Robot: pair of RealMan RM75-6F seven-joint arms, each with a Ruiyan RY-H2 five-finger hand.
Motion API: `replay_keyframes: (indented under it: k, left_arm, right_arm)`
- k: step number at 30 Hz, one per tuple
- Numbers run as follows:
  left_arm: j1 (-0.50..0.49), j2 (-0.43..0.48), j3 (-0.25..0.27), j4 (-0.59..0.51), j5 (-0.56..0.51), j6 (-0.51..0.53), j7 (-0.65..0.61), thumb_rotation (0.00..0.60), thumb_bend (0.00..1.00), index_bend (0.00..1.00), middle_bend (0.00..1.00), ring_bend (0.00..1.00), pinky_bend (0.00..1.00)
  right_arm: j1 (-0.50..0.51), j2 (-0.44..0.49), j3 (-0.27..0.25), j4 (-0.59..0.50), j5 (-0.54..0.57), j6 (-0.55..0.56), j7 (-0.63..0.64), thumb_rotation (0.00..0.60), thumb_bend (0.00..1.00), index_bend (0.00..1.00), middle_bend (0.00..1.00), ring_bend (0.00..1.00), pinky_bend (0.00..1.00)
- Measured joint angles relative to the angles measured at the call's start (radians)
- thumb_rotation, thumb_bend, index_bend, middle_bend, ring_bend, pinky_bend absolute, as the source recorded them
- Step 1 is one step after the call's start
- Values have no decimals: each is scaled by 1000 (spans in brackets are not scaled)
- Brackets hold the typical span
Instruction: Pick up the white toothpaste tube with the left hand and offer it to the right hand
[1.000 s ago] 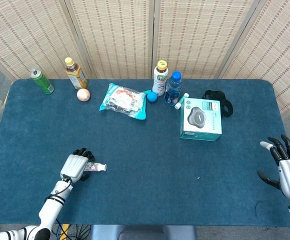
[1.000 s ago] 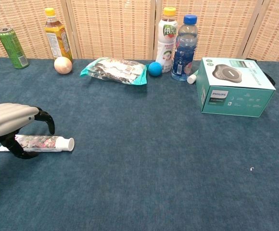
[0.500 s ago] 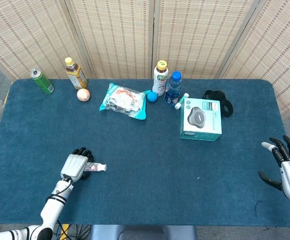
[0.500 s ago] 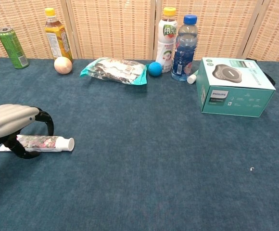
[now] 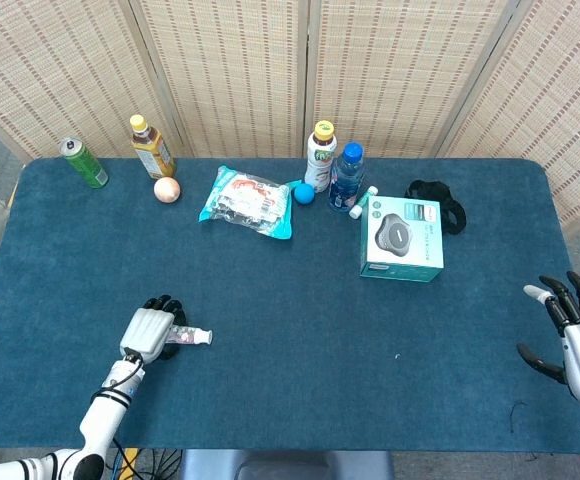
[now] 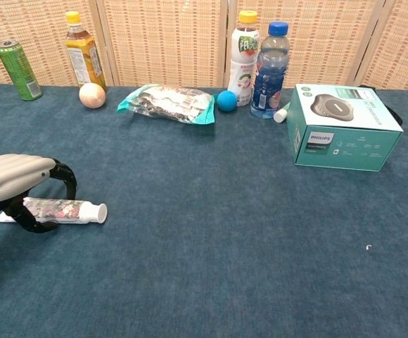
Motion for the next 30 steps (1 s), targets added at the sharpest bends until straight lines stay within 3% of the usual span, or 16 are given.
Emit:
replay_keyframes:
  k: [10,30]
  left_arm:
    - [-7,4,2,26,23,-13,-40,600,280,461,373,185,184]
    - [2,22,10,53,120,6,-168,600,289,523,472,262,213]
  right_arm:
    - [-3,1,-2,-6,0,-1,-9,600,66,267,208,15,147]
    - [-6,3,-5,-23,-5,-2,-39,600,64,267,220,15,147]
